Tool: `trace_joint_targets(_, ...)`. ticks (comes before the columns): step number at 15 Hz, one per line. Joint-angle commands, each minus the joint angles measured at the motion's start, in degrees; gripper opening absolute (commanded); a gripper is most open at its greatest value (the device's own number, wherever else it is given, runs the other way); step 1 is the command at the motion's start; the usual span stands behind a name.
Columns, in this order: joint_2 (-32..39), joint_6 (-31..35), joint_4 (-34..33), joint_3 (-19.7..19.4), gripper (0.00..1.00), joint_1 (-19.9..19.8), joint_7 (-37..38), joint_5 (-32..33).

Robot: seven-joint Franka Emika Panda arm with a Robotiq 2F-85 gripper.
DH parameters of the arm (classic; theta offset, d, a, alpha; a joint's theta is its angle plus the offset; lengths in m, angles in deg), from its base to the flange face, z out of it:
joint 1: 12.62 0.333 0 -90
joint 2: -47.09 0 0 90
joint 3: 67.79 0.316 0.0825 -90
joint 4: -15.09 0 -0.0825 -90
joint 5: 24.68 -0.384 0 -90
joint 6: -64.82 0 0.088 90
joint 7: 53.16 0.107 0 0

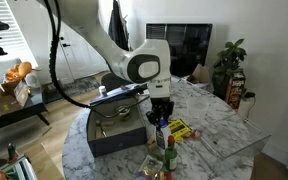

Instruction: Put the white bottle inside the box

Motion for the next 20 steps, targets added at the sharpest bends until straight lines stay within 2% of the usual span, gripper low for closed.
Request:
trace_joint_targets(1,-13.5,-4.3,5.8,-0.9,0.19,2.7,5.6,10.8)
trace_joint_targets(3,-19.8,-11.3,7.3,3.3,0.19,1.5,1.2,5.9)
trace_joint_targets(6,-28.6,-20.2,10.9,8.4,0.19,2.1,-6.2,-2.1)
trace_joint_targets(9,-33.6,-24.3,13.3,12.6,0.19,3.4,-12.2,-9.2)
trace_joint_targets(11,-32.9,-19.4,14.6,15.6,0.19,4.4,-13.5,-11.4)
trace_joint_targets(12,-31.1,-14.9,14.9,17.0,0.19,4.7,-14.2,-11.5)
trace_joint_targets(13,-28.9,-11.3,14.7,17.5,0.19,5.3,-15.6,-13.7)
trace_joint_targets(16,-19.8,0.5,12.9,18.7,0.19,5.3,-18.7,-14.9)
trace_joint_targets(18,-13.3,4.4,10.6,18.1,0.19,4.8,-21.3,-15.7)
trace_joint_targets(20,-8.8,3.0,8.3,17.4,0.19,4.7,-26.3,-19.3)
